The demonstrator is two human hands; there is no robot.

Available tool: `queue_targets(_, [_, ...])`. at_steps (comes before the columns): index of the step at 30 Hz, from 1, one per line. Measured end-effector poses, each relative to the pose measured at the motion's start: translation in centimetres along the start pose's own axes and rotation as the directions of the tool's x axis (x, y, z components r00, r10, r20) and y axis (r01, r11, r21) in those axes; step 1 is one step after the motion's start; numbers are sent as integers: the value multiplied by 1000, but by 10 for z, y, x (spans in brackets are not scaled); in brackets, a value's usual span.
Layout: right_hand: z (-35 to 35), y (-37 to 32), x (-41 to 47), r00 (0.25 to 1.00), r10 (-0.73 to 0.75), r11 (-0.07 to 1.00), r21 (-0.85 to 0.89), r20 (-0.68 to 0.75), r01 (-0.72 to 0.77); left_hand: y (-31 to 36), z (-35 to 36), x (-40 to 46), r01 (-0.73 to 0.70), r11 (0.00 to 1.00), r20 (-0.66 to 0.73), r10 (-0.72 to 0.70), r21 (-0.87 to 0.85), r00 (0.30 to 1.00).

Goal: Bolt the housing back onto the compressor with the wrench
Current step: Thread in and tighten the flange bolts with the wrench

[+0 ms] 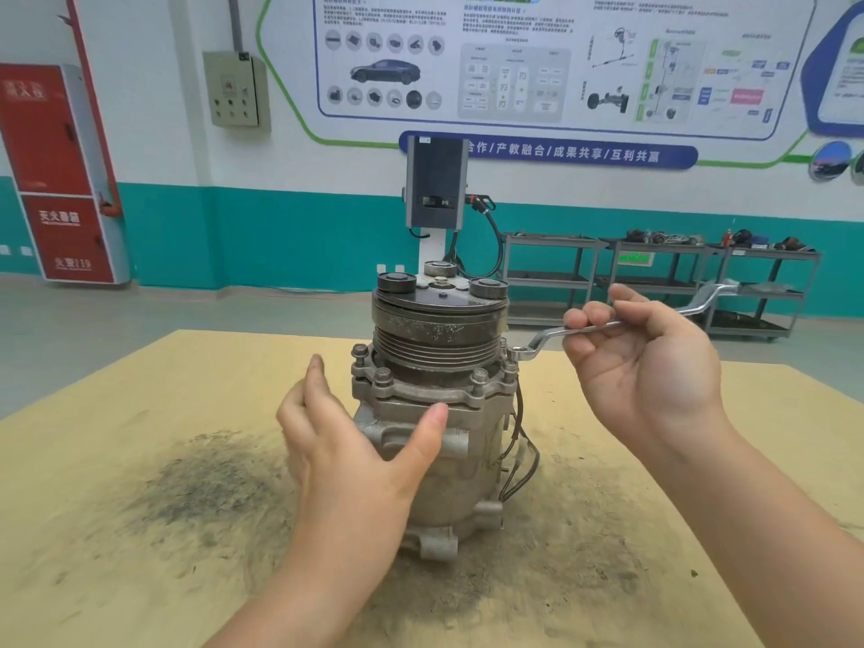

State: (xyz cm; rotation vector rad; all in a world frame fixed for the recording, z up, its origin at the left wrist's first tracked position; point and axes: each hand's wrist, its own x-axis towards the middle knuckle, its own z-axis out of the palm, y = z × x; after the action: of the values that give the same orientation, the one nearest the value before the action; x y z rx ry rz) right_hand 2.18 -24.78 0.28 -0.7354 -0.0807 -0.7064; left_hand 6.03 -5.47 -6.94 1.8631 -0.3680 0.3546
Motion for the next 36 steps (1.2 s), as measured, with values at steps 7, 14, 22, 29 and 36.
queue_targets(7, [-2,5,2,995,82,997,0,58,-82,-12,-3,14,-74,973,101,97,-217,990])
queue_targets(14, [-11,25,-12,890,-387,882,-184,240,433,-14,-5,16,-95,967,117,126,-238,985])
queue_targets(22, [-12,24,-18,789,-490,793,-187,371,580,-16,-7,18,-98,953,92,129,-288,987])
queue_targets(29, [-8,12,-11,938,-294,950,-51,184,308,-20,-7,20,-97,953,89,128,-288,988])
queue_targets(36, [-8,12,-7,969,-163,985,-34,184,172,-21,-7,20,-101,950,104,137,-297,985])
